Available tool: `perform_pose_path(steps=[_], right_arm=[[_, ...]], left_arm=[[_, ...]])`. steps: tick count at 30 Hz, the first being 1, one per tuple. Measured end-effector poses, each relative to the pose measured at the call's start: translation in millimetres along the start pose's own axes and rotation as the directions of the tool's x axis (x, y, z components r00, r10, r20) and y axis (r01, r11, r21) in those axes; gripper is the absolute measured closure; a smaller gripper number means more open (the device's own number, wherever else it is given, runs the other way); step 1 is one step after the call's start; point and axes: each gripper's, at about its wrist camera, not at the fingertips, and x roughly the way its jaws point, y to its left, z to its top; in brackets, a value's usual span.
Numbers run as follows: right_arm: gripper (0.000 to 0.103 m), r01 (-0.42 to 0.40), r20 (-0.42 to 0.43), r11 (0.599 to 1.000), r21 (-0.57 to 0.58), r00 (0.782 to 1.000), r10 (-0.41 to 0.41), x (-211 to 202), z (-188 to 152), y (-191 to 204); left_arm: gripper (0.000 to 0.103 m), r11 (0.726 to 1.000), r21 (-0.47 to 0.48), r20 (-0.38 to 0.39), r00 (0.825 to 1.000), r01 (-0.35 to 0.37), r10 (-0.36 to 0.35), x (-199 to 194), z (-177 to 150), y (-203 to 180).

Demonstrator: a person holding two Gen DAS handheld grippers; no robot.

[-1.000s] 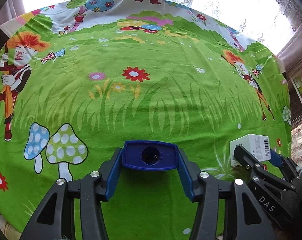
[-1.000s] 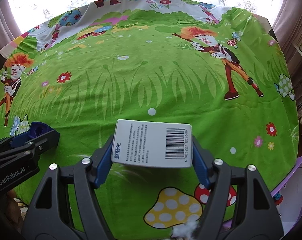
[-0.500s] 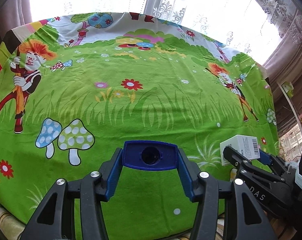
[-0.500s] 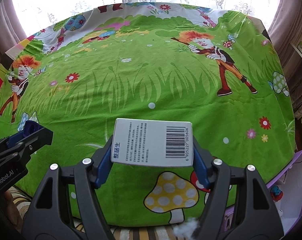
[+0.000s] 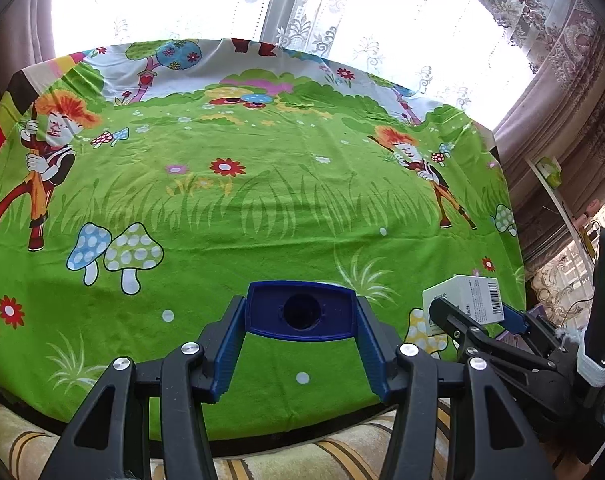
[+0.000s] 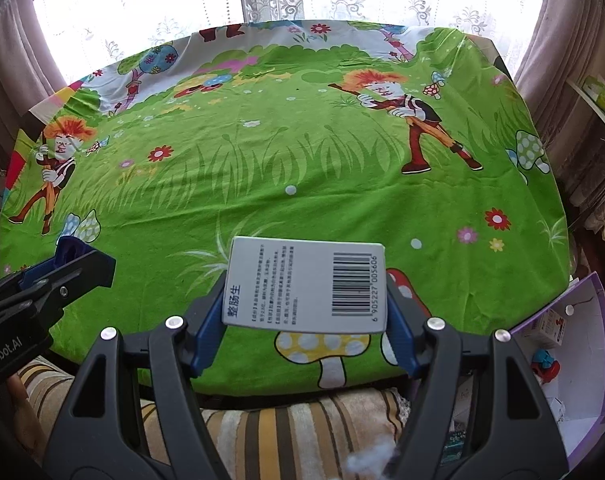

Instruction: Organize rigid objects

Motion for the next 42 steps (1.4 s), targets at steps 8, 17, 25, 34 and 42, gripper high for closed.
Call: perform_pose_path(steps=[8, 17, 25, 34, 42], right_arm=[[0.031, -0.008, 0.017, 1.000, 0.022, 1.000, 0.007, -27.4, -17.7, -20.0], [0.031, 0.002, 0.027, 0.998, 0.062, 1.000, -0.003, -54.9, -38.5, -60.2], [0.031, 0.042, 0.037, 0.992, 0.122, 0.998, -0.047, -77.9, -60.5, -112.0], [0.031, 0.087, 0.011, 0.982, 0.168, 0.996, -0.090, -82.4, -86.7, -158.0], [0.031, 0.141, -0.003, 0.972, 0.190, 0.990, -0.143, -89.9, -107.5, -193.5]], left_arm=[[0.050, 0.998, 0.022, -0.001, 0.999, 0.052, -0.052, -16.4, -17.3, -23.9], [0.050, 0.993, 0.067, -0.002, 0.995, 0.100, -0.100, -31.9, -31.5, -58.9], [0.050, 0.979, 0.130, -0.039, 0.988, 0.155, -0.151, -33.8, -44.7, -99.5], [0.050, 0.955, 0.193, -0.113, 0.972, 0.227, -0.208, -28.9, -63.2, -145.2], [0.049, 0.927, 0.261, -0.171, 0.958, 0.269, -0.230, -23.5, -77.8, -183.1]])
